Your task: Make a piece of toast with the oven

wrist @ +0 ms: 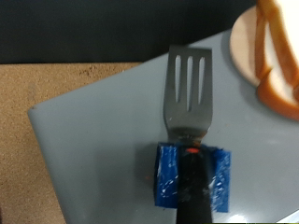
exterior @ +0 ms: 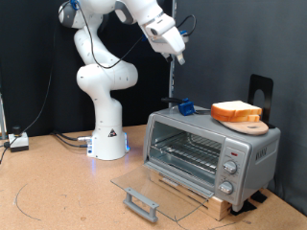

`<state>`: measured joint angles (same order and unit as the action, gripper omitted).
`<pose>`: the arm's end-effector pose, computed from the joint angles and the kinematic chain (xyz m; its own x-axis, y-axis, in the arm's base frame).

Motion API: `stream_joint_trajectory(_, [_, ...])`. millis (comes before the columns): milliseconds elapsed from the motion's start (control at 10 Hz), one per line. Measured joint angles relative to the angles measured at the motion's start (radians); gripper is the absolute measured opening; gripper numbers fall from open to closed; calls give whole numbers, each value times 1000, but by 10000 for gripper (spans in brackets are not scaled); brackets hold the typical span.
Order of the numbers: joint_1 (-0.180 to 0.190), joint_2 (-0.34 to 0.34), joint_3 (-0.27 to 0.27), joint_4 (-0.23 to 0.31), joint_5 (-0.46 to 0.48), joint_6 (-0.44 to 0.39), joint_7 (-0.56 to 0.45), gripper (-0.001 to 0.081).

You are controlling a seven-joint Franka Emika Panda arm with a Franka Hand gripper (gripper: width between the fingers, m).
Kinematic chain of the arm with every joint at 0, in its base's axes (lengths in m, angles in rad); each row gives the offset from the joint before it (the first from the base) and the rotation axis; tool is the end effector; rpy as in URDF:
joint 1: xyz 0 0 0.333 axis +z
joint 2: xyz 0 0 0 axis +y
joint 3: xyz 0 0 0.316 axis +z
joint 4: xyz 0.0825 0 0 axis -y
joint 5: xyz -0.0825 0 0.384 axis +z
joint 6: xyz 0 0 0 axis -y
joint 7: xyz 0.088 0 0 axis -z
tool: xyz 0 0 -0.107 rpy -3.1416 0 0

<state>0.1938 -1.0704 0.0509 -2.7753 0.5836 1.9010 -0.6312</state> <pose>0.2462 0.1037 0.5094 0.7306 0.5383 0.4202 0.6747 -0.6640 -0.3224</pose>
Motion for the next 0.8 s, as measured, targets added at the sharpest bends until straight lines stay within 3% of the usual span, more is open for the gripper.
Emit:
stream_joint_trajectory(300, [-14, 16, 62, -55, 4, 88, 42, 807])
stream_joint_trajectory(800, [-13, 155, 80, -65, 31, 177, 33, 807])
